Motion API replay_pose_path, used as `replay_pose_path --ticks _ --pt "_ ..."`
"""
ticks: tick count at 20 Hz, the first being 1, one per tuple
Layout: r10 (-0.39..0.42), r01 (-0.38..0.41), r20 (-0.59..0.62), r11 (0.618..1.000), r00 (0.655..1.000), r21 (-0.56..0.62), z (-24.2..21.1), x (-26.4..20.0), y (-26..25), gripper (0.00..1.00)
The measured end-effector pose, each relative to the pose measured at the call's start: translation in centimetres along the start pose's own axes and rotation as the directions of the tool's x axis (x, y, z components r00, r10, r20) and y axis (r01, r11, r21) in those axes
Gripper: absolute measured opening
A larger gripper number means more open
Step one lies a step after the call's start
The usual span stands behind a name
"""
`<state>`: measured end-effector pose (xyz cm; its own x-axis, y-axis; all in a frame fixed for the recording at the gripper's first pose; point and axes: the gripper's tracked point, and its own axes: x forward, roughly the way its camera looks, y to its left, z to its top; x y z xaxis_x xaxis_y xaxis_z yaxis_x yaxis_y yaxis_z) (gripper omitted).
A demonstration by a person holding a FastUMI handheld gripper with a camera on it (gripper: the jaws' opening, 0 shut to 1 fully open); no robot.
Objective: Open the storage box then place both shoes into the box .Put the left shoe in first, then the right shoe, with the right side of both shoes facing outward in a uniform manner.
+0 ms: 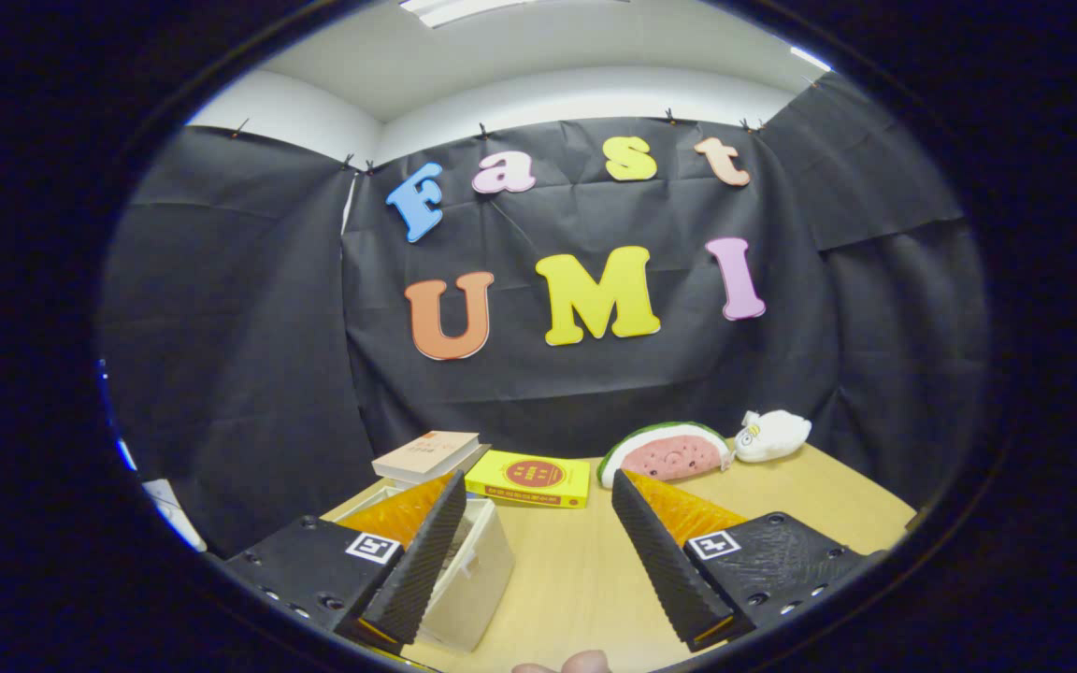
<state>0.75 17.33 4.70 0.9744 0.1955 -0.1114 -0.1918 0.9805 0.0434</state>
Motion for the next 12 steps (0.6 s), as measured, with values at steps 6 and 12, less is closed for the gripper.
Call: replay_pose_path --ticks 6,12 --pt "-0.001 0.001 0.042 1.0 0.999 -0.006 0.2 -3.0 -2.6 0.96" --pt "-0.027 0.028 0.112 1.0 0.993 -0.003 0.4 -4.2 -3.4 0.96"
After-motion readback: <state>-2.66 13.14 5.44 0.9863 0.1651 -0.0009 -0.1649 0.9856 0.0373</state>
